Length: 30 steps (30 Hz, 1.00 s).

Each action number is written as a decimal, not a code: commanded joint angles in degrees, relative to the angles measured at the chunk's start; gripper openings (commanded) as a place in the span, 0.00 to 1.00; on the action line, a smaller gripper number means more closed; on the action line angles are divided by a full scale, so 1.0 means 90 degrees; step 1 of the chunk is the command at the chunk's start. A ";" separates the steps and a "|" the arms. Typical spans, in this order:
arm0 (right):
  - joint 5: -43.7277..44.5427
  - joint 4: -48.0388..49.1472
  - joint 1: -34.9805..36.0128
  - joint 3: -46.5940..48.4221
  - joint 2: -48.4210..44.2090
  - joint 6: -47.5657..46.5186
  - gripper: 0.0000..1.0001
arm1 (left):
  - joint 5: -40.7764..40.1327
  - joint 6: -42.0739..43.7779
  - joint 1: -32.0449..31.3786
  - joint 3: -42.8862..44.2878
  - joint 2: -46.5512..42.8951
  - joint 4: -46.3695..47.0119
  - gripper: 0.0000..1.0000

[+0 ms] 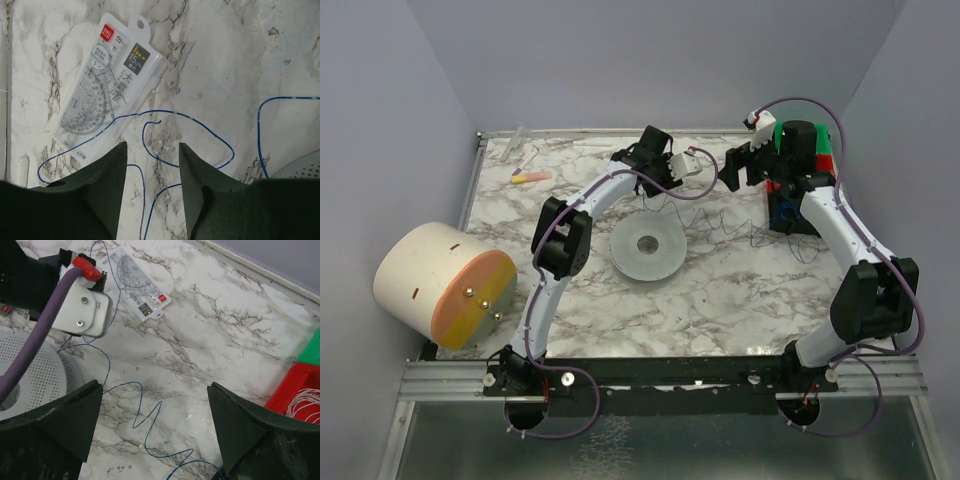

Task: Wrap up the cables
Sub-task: Adjust the cable at the center of the board.

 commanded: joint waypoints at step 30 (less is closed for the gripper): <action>-0.0235 -0.0345 -0.0041 0.0043 0.0393 -0.0028 0.90 | 0.0130 0.0055 0.0181 0.1417 0.1276 -0.0354 0.26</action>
